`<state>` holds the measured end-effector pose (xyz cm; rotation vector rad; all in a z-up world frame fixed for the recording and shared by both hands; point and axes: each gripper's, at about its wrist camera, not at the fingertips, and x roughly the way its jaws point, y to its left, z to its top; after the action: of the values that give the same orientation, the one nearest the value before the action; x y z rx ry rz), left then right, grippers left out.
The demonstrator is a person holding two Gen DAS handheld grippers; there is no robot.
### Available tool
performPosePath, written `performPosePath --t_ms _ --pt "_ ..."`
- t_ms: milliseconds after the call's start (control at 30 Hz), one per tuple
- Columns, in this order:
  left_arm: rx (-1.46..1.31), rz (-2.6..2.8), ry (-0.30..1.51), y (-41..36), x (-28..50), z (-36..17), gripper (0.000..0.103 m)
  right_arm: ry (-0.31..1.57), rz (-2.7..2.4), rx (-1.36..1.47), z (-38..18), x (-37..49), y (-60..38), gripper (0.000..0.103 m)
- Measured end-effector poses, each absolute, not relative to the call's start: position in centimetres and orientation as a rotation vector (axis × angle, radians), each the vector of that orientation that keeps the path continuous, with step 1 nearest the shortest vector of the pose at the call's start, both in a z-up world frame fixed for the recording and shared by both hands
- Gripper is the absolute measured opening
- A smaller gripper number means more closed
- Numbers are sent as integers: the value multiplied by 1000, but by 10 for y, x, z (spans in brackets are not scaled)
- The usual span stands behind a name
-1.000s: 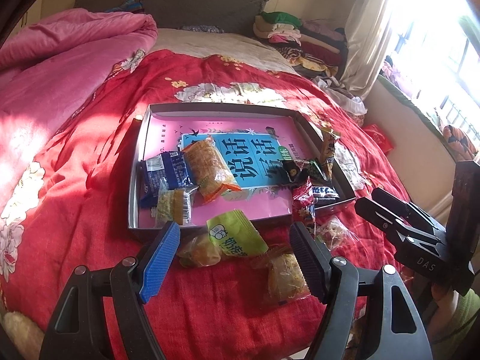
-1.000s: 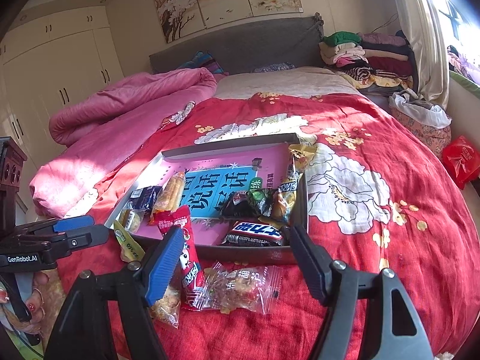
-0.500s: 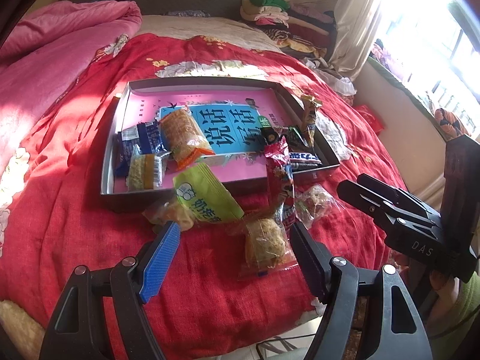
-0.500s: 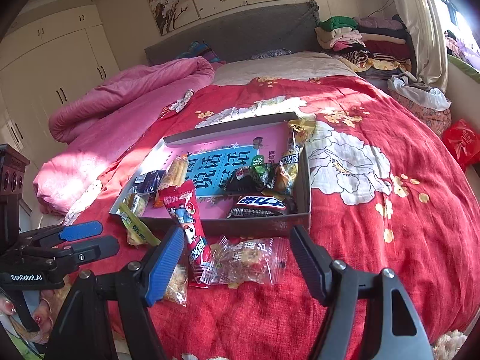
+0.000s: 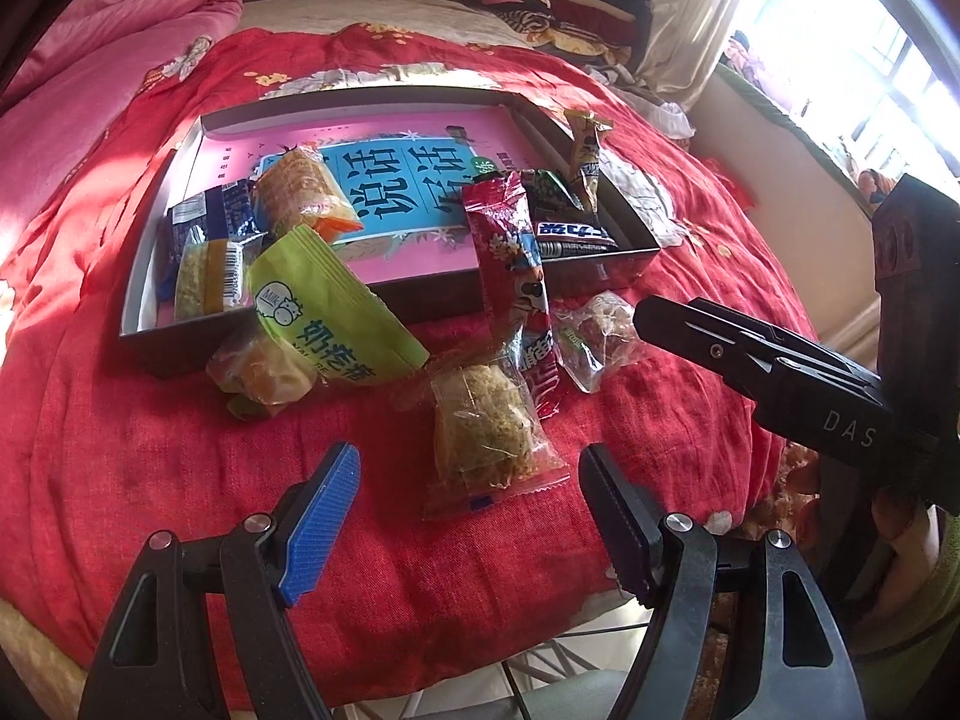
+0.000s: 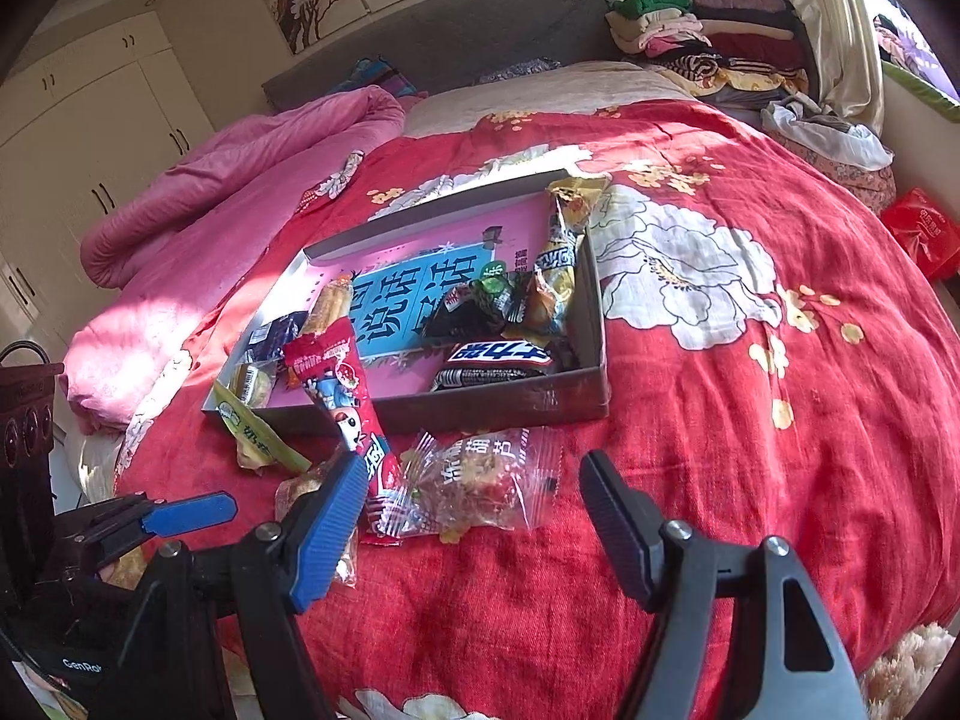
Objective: Organize snacks
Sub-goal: 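Grasp clear-wrapped floss bun with left tool while right tool grasps clear pastry bag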
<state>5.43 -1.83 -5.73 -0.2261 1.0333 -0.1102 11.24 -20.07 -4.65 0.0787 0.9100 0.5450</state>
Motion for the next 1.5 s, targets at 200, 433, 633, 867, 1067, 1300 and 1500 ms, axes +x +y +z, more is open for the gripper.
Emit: performPosePath --t_ms 200,433,633,867,1067,1300,1500 --pt "-230 -107 1065 -19 58 -68 77 954 536 91 -56 117 -201 73" --pt "-235 -115 1073 -23 64 -74 77 1009 537 95 -70 122 -198 73" --pt "-238 -115 1084 -24 68 -80 77 1052 533 128 -83 130 -195 73" --pt "-239 -113 1082 -24 73 -83 77 1038 569 134 -88 136 -184 74" --pt "-242 -116 1075 -27 77 -84 77 1024 604 149 -91 140 -179 61" --pt "-254 -133 1069 -32 81 -85 75 1022 626 172 -95 147 -180 55" --pt "-236 -133 1068 -38 84 -88 55 1025 644 214 -96 150 -188 48"
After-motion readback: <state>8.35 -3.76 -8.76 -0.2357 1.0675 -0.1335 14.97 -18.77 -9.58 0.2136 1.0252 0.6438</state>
